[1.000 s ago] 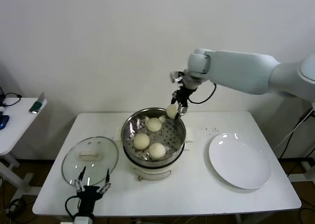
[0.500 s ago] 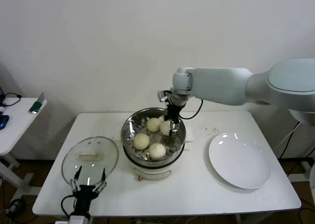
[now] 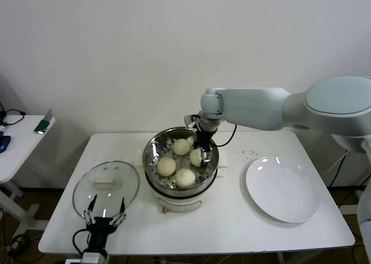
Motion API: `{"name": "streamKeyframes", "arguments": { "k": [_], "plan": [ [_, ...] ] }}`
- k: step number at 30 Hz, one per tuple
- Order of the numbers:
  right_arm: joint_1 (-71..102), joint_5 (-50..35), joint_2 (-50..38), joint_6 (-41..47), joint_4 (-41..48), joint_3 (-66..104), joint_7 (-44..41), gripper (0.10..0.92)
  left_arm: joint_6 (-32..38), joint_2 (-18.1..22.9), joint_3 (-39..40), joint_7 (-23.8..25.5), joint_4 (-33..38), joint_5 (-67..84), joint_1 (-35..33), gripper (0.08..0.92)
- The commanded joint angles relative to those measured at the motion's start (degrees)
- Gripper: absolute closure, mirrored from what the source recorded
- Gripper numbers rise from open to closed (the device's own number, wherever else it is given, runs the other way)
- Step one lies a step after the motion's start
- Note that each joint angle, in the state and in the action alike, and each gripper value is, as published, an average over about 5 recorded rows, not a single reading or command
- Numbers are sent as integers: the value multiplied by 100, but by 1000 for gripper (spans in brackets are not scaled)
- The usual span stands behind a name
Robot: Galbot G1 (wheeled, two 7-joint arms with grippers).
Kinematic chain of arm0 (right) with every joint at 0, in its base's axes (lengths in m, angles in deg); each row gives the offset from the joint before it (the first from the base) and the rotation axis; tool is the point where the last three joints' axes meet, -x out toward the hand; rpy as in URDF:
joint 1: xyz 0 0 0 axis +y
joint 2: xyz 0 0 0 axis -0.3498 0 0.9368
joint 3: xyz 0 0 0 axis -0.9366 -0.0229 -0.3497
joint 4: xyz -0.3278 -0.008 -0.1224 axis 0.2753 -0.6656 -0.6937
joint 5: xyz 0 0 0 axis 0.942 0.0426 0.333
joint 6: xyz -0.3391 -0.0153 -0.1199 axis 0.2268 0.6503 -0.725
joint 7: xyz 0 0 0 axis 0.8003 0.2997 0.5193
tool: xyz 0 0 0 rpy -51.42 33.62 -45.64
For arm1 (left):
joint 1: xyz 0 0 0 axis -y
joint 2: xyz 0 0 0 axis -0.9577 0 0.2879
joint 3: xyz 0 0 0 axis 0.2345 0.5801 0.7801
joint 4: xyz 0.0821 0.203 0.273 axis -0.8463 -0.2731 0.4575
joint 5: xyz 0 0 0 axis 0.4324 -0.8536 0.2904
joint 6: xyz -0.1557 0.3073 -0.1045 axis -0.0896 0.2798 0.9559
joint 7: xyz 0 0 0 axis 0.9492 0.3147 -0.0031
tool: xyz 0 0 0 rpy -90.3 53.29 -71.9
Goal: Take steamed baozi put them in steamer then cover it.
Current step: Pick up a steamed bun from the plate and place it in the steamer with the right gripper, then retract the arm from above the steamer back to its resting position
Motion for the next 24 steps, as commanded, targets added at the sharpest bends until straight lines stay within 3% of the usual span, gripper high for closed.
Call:
{"name": "streamKeyframes", "arguments": {
  "k": [1, 13, 18, 24],
  "plan": [
    [-40, 79, -62, 17, -55, 58, -57, 206, -6, -7, 2, 0, 9, 7, 9, 177],
    [-462, 69, -1085, -87, -545, 718, 151, 203, -1, -14, 1, -2, 10, -12, 13, 177],
    [-291, -64, -1991, -782, -1000, 1054, 1691, 203, -13, -28, -1, -5, 6, -41, 31, 177],
    [287, -73, -3040, -1235, -1642, 1716, 2978, 203, -24, -30, -15, -7, -22, -102, 60, 177]
  ]
}}
